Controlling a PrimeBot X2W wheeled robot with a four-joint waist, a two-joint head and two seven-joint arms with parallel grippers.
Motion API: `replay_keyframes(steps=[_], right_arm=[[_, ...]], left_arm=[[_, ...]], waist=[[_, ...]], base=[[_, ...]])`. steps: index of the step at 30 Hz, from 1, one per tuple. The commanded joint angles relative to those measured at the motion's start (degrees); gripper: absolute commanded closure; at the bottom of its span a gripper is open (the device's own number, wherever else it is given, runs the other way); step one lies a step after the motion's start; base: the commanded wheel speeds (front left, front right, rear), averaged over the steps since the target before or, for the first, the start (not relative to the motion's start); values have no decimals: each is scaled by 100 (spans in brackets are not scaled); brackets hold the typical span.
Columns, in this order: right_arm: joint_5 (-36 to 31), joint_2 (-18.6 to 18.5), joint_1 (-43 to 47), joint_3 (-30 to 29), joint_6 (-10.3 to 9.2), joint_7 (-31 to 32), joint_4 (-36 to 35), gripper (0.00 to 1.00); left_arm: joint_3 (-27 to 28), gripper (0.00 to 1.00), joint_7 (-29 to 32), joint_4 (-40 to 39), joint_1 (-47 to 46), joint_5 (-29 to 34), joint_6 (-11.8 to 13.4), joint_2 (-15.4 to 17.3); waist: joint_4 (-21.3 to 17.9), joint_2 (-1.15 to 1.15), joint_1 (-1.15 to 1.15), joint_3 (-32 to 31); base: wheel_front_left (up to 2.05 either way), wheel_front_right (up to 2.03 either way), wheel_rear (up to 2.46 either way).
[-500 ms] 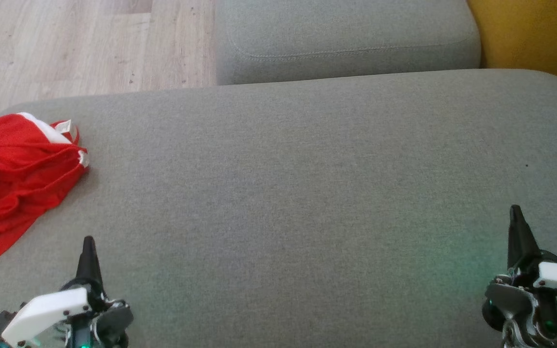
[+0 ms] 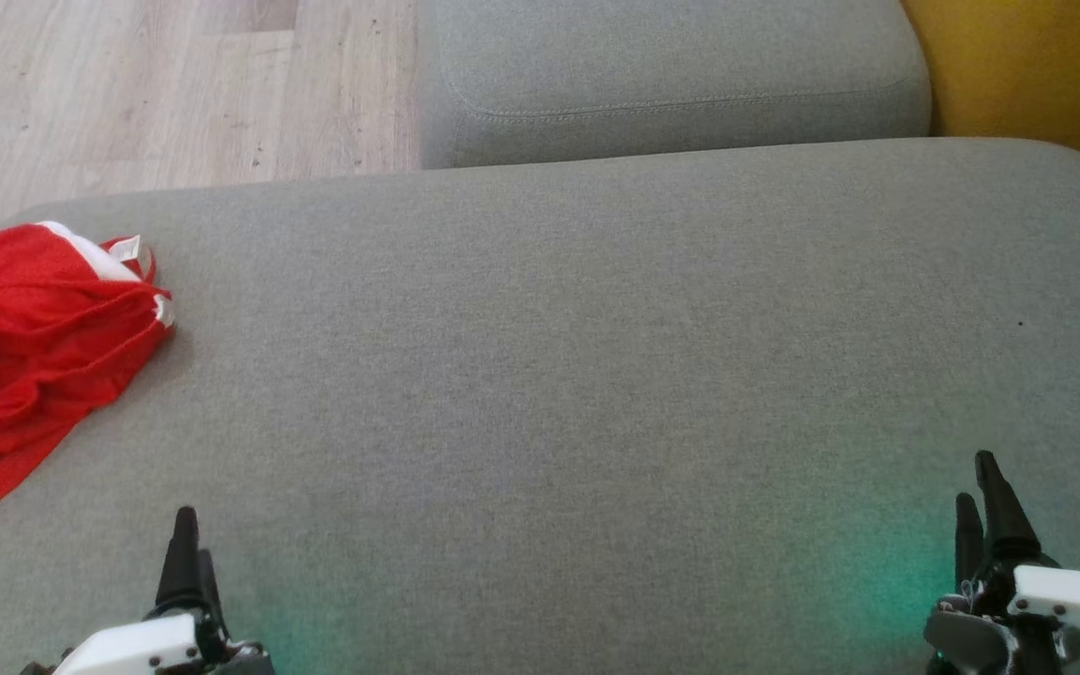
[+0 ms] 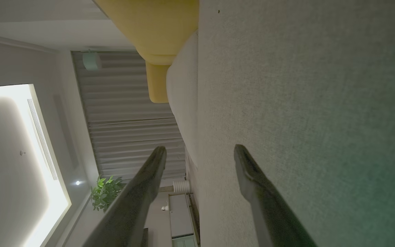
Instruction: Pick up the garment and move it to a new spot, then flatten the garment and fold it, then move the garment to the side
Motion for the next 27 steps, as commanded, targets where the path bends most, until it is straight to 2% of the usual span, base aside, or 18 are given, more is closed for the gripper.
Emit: replay_keyframes(steps=[1,11,27], right_arm=[[-104,-20,-188,24,6,-60,-248,0],[-1086,-24,-164,106,10,-229,-561,0],[-2582,-31,-54,390,16,-499,-836,0]], left_arm=[[-7,0,-70,-242,-172,78,38,23],[-78,0,-241,-567,-145,714,169,26],[-351,0,-513,-898,-26,2449,259,31]], waist=[[1,0,0,-4],[16,0,0,-25],[68,0,0,-65]], base=[[0,0,0],[0,0,0],[0,0,0]])
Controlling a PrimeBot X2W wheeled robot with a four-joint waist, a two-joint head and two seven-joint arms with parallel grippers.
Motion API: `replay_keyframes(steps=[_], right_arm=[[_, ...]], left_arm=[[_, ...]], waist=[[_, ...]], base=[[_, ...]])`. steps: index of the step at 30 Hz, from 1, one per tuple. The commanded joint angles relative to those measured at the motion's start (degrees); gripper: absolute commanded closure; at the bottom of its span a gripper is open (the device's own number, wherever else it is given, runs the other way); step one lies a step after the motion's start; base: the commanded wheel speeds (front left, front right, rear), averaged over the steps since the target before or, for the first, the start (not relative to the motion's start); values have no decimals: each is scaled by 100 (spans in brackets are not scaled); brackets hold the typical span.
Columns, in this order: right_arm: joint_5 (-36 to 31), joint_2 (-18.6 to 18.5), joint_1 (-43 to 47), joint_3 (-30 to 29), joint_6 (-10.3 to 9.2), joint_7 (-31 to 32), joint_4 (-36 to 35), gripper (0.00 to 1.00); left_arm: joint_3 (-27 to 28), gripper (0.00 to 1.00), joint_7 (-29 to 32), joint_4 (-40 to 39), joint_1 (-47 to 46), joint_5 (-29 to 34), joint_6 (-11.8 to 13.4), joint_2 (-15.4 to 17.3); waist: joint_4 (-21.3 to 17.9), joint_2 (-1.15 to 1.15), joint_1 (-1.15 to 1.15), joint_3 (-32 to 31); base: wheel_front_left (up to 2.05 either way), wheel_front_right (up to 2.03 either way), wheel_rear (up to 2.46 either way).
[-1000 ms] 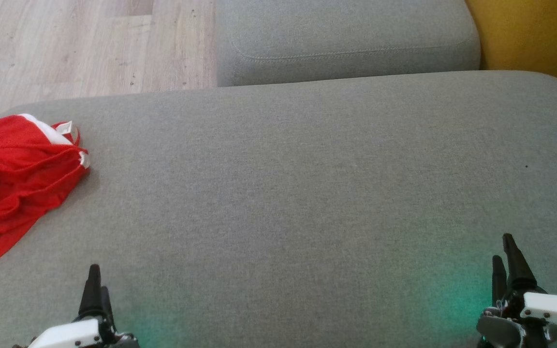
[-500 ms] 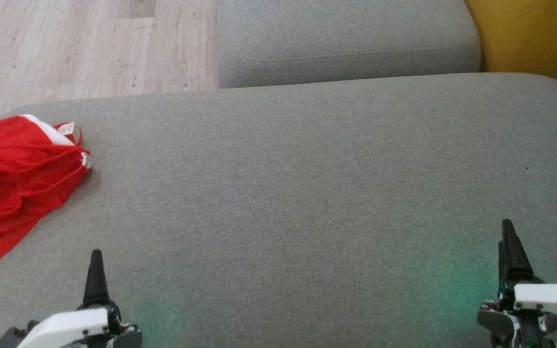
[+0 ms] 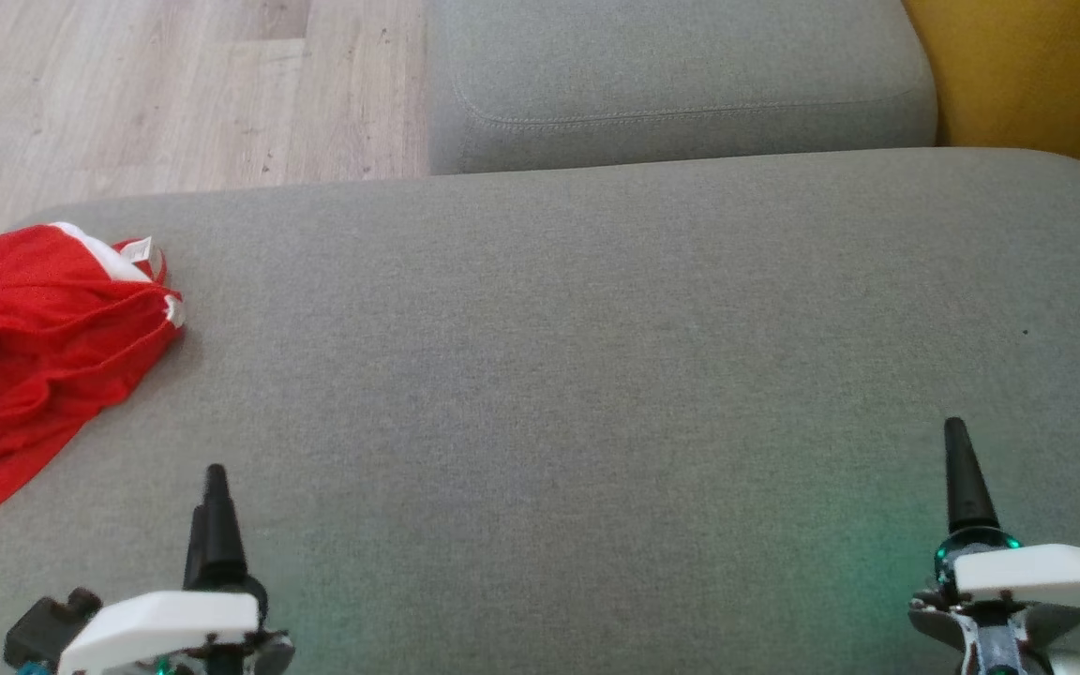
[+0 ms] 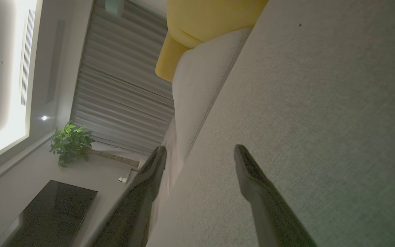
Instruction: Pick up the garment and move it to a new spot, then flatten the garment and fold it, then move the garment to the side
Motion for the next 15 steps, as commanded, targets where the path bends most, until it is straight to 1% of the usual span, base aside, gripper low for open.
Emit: replay_keyframes(steps=[1,9,14,15], right_arm=[[-238,-31,-133,97,16,-85,-230,0],[-944,-34,-87,286,19,-219,-161,0],[-1372,-36,-82,378,21,-304,-120,0],[-1372,-36,-82,378,21,-304,-120,0]], left_arm=[[-8,0,-86,-240,-68,259,23,36],[-146,0,-222,-186,13,1014,83,65],[-175,0,-307,-203,62,1378,120,74],[-175,0,-307,-203,62,1378,120,74]], waist=[[6,0,0,-4],[30,0,0,-25],[46,0,0,-33],[46,0,0,-33]], base=[[0,0,0],[0,0,0],[0,0,0],[0,0,0]])
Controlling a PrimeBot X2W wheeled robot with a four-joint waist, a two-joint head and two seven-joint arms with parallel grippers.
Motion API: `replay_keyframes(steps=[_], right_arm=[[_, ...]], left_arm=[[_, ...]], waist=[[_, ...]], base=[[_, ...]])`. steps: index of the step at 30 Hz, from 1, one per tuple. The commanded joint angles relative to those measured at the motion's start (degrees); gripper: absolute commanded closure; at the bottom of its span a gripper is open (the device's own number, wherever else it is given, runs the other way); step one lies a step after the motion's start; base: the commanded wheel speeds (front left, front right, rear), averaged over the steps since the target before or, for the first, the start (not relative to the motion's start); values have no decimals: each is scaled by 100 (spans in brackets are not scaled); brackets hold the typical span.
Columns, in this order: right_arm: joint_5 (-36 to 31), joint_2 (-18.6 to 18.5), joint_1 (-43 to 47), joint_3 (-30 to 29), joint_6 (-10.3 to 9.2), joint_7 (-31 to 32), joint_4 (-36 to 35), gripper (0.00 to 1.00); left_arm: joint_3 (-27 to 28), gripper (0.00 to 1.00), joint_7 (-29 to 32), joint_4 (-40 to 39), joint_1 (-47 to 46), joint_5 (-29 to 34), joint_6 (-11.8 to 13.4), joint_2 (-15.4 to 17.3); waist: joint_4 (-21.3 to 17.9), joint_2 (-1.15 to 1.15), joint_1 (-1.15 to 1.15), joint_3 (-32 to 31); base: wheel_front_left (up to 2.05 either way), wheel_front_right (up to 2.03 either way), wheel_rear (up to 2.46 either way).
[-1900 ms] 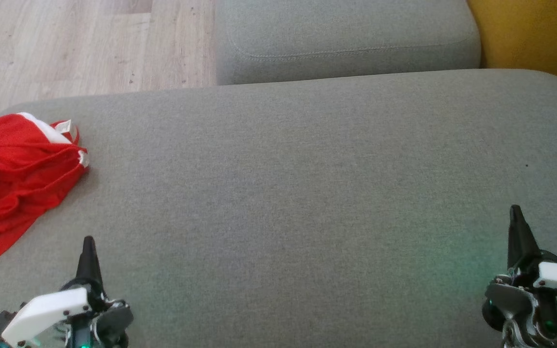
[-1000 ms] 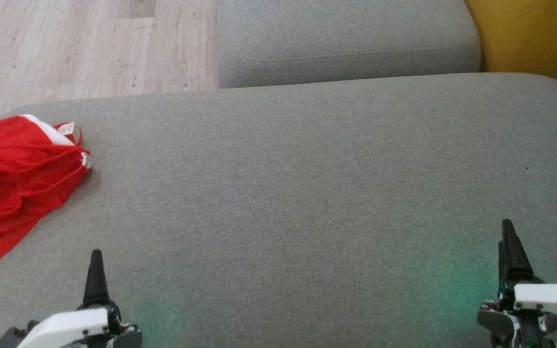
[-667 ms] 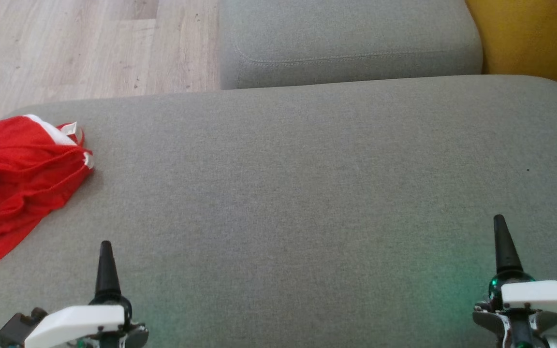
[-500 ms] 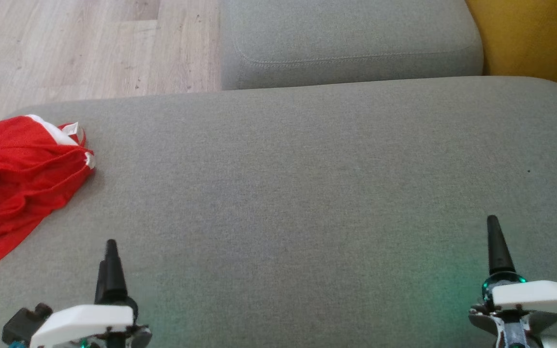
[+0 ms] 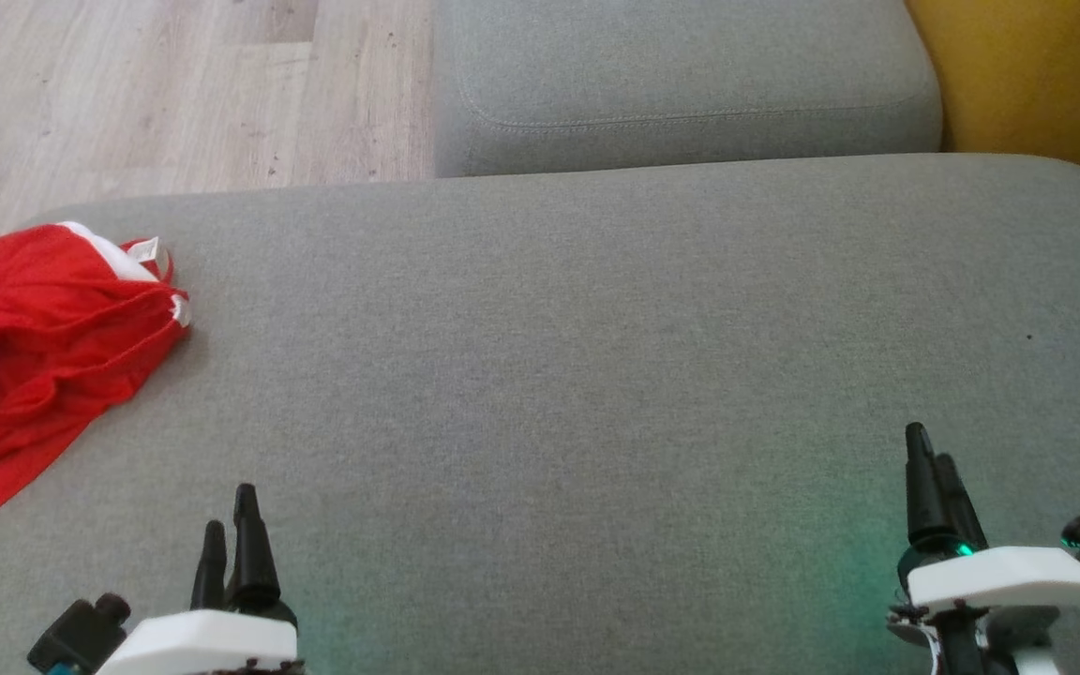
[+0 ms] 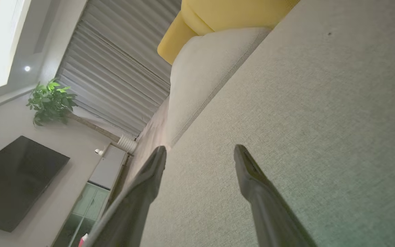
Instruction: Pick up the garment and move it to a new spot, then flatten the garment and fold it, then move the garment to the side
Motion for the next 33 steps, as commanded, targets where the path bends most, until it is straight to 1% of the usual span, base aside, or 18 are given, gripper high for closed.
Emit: replay_keyframes(steps=[1,17,33], right_arm=[[-157,-36,-97,96,20,-80,-190,0],[-1399,-42,-85,334,26,-351,-206,0],[-2631,-49,21,532,32,-621,-228,0]], left_arm=[[63,0,-71,-225,-139,155,29,64],[-84,0,-344,-56,-12,1267,124,81],[-190,0,-616,46,109,2286,274,102]], waist=[[2,0,0,-1],[33,0,0,-51],[79,0,0,-123]], base=[[0,0,0],[0,0,0],[0,0,0]])
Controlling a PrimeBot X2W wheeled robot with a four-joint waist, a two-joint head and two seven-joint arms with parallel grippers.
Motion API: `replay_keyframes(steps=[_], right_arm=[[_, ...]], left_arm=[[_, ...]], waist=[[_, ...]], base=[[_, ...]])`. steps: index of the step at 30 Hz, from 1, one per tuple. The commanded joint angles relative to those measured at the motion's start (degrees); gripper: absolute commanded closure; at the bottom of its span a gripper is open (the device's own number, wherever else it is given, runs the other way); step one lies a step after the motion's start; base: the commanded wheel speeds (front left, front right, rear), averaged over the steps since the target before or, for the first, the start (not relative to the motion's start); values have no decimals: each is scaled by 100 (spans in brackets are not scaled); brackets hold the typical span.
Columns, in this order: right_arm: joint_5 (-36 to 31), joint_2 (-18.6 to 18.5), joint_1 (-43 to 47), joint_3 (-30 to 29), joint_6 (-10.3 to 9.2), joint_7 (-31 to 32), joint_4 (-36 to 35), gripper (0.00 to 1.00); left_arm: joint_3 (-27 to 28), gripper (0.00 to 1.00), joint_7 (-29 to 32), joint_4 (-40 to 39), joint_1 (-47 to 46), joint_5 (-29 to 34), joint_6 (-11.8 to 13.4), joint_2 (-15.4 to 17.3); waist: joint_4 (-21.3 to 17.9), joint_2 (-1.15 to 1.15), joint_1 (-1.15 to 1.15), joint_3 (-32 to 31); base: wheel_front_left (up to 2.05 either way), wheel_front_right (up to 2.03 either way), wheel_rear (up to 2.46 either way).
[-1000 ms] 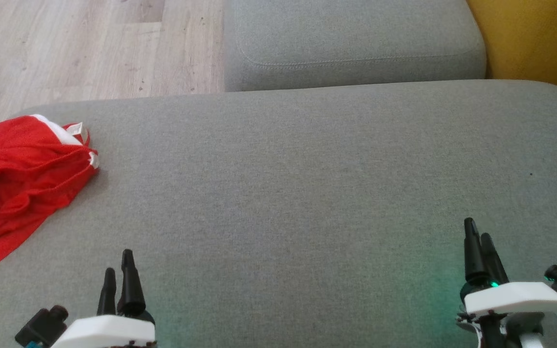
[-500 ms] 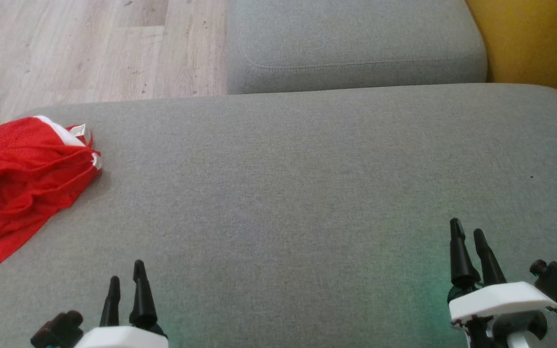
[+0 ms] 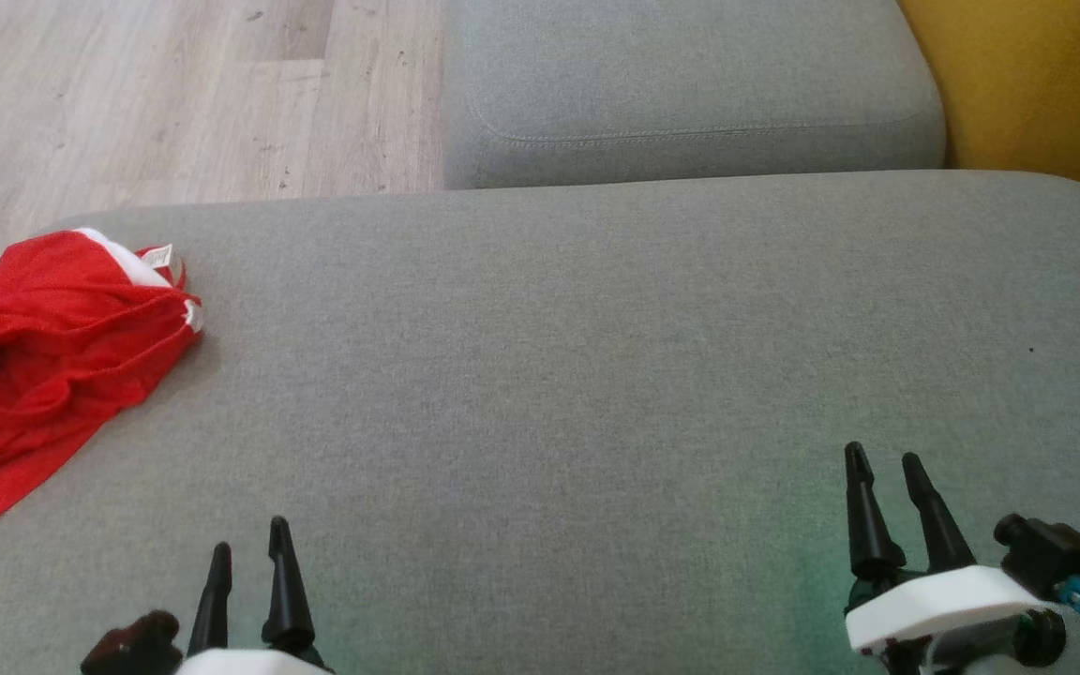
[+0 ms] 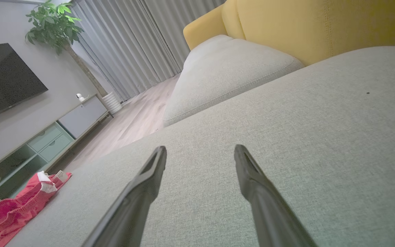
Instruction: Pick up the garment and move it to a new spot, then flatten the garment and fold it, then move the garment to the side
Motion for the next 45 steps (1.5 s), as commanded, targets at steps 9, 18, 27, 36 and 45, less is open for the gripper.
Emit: replay_keyframes(steps=[9,18,27,36,45], right_arm=[[-833,-48,-102,257,35,-248,-254,0],[-1399,-52,-88,358,38,-400,-237,0],[-2038,-56,-69,452,42,-552,-255,0],[-2675,-60,-46,531,45,-704,-273,0],[-2817,-61,-41,525,46,-756,-223,0]], left_arm=[[-16,0,-222,-155,-48,667,69,79],[-40,0,-294,-128,15,1080,145,92],[-83,0,-374,-180,81,1561,256,121],[-138,0,-454,-252,150,2018,366,139],[-144,0,-442,-278,192,2079,412,151]], waist=[[31,0,0,-28],[50,0,0,-58],[70,0,0,-82],[91,0,0,-105],[90,0,0,-106]], base=[[0,0,0],[0,0,0],[0,0,0],[0,0,0],[0,0,0]])
